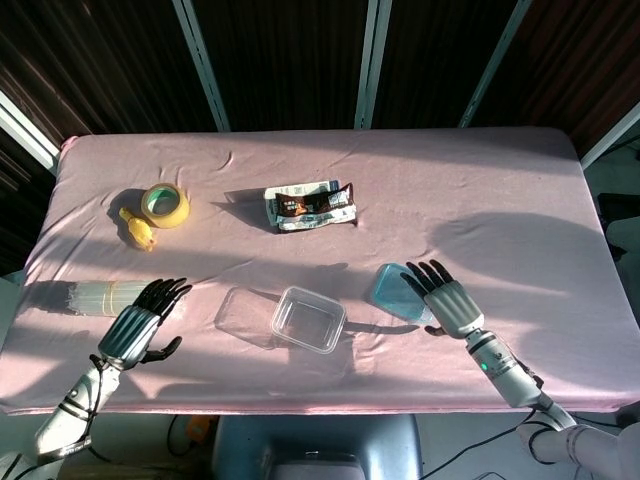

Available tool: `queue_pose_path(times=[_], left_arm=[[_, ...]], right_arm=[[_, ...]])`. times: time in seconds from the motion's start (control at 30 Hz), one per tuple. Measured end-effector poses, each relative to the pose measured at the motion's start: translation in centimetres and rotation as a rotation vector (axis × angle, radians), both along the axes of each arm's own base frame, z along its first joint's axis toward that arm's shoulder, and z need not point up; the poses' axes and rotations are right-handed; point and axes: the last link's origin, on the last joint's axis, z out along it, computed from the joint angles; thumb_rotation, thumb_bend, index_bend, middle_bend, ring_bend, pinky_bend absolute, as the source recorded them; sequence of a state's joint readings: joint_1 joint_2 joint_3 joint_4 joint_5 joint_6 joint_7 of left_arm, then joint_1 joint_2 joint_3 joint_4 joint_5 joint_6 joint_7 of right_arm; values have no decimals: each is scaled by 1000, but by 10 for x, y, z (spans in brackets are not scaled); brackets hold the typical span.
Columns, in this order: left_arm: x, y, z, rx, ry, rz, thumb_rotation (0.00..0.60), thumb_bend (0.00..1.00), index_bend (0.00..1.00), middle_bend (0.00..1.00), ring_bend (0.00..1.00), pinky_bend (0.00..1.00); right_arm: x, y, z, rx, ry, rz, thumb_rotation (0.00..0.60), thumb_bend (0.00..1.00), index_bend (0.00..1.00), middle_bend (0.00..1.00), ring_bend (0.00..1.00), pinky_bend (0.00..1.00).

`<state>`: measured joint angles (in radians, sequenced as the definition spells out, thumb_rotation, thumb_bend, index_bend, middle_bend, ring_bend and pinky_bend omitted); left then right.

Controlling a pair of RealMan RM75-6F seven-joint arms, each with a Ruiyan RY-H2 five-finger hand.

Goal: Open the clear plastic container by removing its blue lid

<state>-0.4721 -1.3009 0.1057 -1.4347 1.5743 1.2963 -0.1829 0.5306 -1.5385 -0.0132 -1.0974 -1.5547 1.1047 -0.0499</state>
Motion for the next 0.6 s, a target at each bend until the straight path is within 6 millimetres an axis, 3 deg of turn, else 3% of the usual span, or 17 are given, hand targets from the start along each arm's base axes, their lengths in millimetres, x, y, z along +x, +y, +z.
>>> queue_pose_path(times=[0.23, 0.4, 0.6], left_arm=[[-24, -41, 33, 75, 67, 69, 600, 350, 0, 0, 0, 0], [-39, -75, 48, 151, 102, 139, 600, 357, 0, 0, 0, 0], [-36, -97, 61, 279, 152, 122, 600, 358, 0, 0, 0, 0]], right_arm=[[2, 50, 31, -19, 16, -58, 600, 78, 0, 0, 0, 0], [-9, 93, 79, -192, -20, -130, 600, 78, 0, 0, 0, 0], [-26, 145, 134, -421, -68, -213, 600, 79, 0, 0, 0, 0]])
